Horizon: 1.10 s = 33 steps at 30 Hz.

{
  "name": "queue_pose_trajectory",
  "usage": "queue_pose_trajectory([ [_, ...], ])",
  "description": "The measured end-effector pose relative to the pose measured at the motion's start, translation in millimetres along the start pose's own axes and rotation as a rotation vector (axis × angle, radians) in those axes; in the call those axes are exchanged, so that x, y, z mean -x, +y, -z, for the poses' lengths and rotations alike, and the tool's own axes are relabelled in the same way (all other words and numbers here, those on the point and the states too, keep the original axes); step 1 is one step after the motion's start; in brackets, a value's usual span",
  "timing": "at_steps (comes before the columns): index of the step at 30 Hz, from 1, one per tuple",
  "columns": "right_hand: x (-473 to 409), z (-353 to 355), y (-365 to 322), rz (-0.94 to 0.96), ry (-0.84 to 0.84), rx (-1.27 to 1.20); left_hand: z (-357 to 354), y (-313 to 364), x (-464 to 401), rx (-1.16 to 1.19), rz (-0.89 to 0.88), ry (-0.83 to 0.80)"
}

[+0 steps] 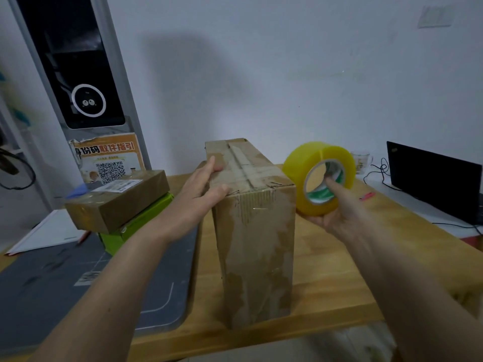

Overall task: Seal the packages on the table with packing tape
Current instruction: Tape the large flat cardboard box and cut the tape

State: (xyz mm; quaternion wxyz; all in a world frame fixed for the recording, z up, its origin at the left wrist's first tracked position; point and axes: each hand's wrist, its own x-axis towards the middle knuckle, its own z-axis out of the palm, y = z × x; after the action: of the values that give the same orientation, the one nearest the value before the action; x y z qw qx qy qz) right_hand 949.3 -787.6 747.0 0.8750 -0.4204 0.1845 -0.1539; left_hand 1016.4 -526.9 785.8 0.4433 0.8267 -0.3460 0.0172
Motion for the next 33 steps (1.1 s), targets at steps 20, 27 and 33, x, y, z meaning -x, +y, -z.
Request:
queue_pose_trajectory([
  [20, -30, -46, 7, 0.234, -0.172, 0.453, -177, -18, 84, 1.124, 0.337, 0.359],
  [27, -34, -2, 33, 0.334, -0.426, 0.622, -240, -32, 128, 0.711, 0.529, 0.095],
  [33, -37, 32, 29, 0.342, -0.441, 0.675, -190, -41, 119, 0.027, 0.025, 0.298],
])
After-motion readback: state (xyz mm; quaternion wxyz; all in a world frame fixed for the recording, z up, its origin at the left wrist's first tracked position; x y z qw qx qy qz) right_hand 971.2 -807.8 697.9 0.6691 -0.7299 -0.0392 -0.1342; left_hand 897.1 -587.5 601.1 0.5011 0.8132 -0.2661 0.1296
